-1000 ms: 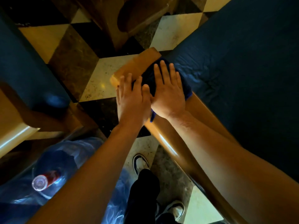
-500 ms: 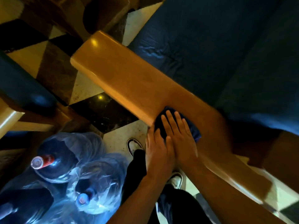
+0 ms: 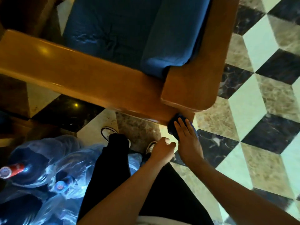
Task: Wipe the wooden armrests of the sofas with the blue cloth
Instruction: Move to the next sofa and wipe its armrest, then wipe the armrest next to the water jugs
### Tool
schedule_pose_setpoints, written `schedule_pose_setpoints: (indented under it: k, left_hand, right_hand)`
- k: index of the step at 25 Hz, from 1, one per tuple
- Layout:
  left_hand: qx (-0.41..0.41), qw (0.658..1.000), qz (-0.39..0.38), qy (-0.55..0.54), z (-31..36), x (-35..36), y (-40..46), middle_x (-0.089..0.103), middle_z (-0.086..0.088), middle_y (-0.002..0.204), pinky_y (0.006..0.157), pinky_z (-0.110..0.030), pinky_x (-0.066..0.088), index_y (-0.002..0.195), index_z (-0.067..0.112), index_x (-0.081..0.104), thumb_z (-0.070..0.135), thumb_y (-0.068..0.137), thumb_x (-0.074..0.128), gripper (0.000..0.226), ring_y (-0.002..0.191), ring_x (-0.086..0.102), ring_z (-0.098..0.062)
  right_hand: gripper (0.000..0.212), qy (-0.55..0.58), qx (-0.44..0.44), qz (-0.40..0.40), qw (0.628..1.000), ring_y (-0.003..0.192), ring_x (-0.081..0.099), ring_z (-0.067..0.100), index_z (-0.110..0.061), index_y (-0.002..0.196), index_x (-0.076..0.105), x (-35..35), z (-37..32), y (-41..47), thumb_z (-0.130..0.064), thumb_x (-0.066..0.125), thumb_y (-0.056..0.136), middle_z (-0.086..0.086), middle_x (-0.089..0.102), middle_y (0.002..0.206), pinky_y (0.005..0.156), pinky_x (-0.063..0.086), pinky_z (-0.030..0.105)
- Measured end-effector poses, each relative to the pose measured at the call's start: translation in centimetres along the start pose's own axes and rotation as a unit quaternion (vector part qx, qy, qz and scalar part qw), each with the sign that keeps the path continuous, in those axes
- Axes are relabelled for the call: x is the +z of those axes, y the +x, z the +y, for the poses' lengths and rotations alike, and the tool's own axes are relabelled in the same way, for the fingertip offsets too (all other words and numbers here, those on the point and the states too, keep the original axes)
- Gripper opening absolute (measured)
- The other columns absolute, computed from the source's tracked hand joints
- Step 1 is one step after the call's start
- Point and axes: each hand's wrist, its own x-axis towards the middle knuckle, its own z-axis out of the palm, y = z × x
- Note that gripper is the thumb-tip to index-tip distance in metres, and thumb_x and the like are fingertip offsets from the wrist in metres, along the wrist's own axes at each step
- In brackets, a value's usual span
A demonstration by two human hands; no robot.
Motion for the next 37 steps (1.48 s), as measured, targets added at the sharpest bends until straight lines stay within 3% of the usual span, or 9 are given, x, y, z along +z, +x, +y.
schedule_pose_setpoints:
  k: [4, 8, 13, 17, 21, 24, 29, 32, 37]
  left_hand:
    - [-0.133, 0.937, -0.039, -0.319, 1.0, -2.8, -2.5, 0.062, -0.008, 0.134, 0.111, -0.05, 0.046, 0.138, 0.016, 0.057, 0.039, 0.099, 0.061, 0.045, 0.13, 0.055, -0.029]
    - [-0.042, 0.915, 0.06, -0.398, 0.9, -9.4, -4.6, 0.073, -0.018, 0.12, 0.09, -0.046, 0.055, 0.129, 0.008, 0.066, 0.03, 0.097, 0.065, 0.039, 0.106, 0.069, -0.033]
    - [-0.003, 0.811, 0.175, -0.558, 0.1, -20.2, -8.1, 0.078, -0.018, 0.09, 0.06, -0.034, 0.059, 0.105, 0.004, 0.07, 0.022, 0.096, 0.066, 0.02, 0.081, 0.076, -0.032]
    - [0.014, 0.743, 0.171, -0.647, -2.8, -27.6, -9.3, 0.074, -0.025, 0.083, 0.064, -0.04, 0.055, 0.115, -0.006, 0.067, 0.018, 0.094, 0.06, 0.032, 0.078, 0.07, -0.038]
    - [0.091, 0.679, 0.142, -0.715, -6.6, -32.3, -8.8, 0.072, -0.033, 0.108, 0.079, -0.05, 0.058, 0.118, -0.004, 0.068, 0.009, 0.078, 0.071, 0.043, 0.096, 0.071, -0.051]
    - [0.11, 0.635, 0.169, -0.746, -9.4, -35.4, -7.7, 0.073, -0.032, 0.111, 0.072, -0.047, 0.063, 0.118, 0.001, 0.068, -0.005, 0.063, 0.077, 0.056, 0.099, 0.073, -0.048]
    - [0.058, 0.609, 0.291, -0.736, -11.8, -41.7, -6.9, 0.076, -0.027, 0.106, 0.075, -0.051, 0.063, 0.116, -0.001, 0.066, -0.013, 0.077, 0.074, 0.042, 0.092, 0.075, -0.042]
    - [0.038, 0.61, 0.287, -0.738, -11.0, -45.1, -7.7, 0.073, -0.03, 0.114, 0.095, -0.065, 0.054, 0.117, -0.003, 0.067, -0.002, 0.083, 0.076, 0.035, 0.103, 0.071, -0.048]
    - [0.008, 0.611, 0.336, -0.717, -8.5, -54.2, -7.6, 0.074, -0.022, 0.112, 0.058, -0.033, 0.06, 0.12, 0.004, 0.066, 0.01, 0.096, 0.065, 0.025, 0.091, 0.071, -0.033]
  right_hand:
    - [0.067, 0.213, 0.069, -0.039, 0.974, 0.146, 0.039, 0.023, -0.02, 0.156, 0.034, -1.1, -4.0, -1.8, -0.002, 0.055, 0.096, 0.003, 0.038, 0.161, 0.113, 0.039, 0.03]
    - [0.058, 0.27, 0.027, -0.09, 0.958, 0.14, 0.047, 0.022, -0.025, 0.153, 0.037, -2.9, -12.6, 0.4, -0.015, 0.051, 0.098, 0.003, 0.047, 0.153, 0.115, 0.041, 0.036]
    - [0.065, 0.299, -0.064, -0.187, 0.934, 0.142, 0.043, 0.016, -0.022, 0.151, 0.04, -5.7, -24.4, 5.4, -0.01, 0.06, 0.091, 0.0, 0.045, 0.154, 0.117, 0.035, 0.03]
    - [0.055, 0.383, -0.005, -0.315, 0.869, 0.107, 0.063, 0.005, -0.036, 0.133, 0.047, -6.7, -31.9, 9.8, -0.004, 0.065, 0.092, -0.007, 0.061, 0.124, 0.086, 0.052, 0.022]
    - [0.038, 0.28, 0.009, -0.343, 0.896, 0.101, 0.067, 0.017, -0.01, 0.131, 0.058, -4.0, -38.2, 14.0, -0.022, 0.067, 0.097, 0.006, 0.068, 0.114, 0.084, 0.055, 0.022]
    - [0.035, 0.137, -0.042, -0.392, 0.909, 0.093, 0.071, 0.026, -0.003, 0.098, 0.07, -0.8, -43.8, 16.2, -0.037, 0.062, 0.099, 0.018, 0.073, 0.097, 0.086, 0.055, 0.039]
    - [0.033, 0.094, -0.128, -0.368, 0.916, 0.103, 0.062, 0.016, -0.009, 0.118, 0.062, 1.2, -52.6, 18.8, -0.034, 0.065, 0.097, 0.004, 0.066, 0.109, 0.083, 0.041, 0.02]
    - [0.032, 0.186, -0.058, -0.427, 0.883, 0.108, 0.065, 0.025, -0.007, 0.123, 0.059, 0.3, -56.2, 20.3, -0.013, 0.07, 0.093, 0.013, 0.067, 0.12, 0.1, 0.05, 0.04]
    - [0.051, 0.352, 0.015, -0.54, 0.764, 0.108, 0.07, 0.042, -0.001, 0.12, 0.061, -1.1, -63.7, 26.3, 0.015, 0.061, 0.071, 0.027, 0.071, 0.116, 0.098, 0.054, 0.055]
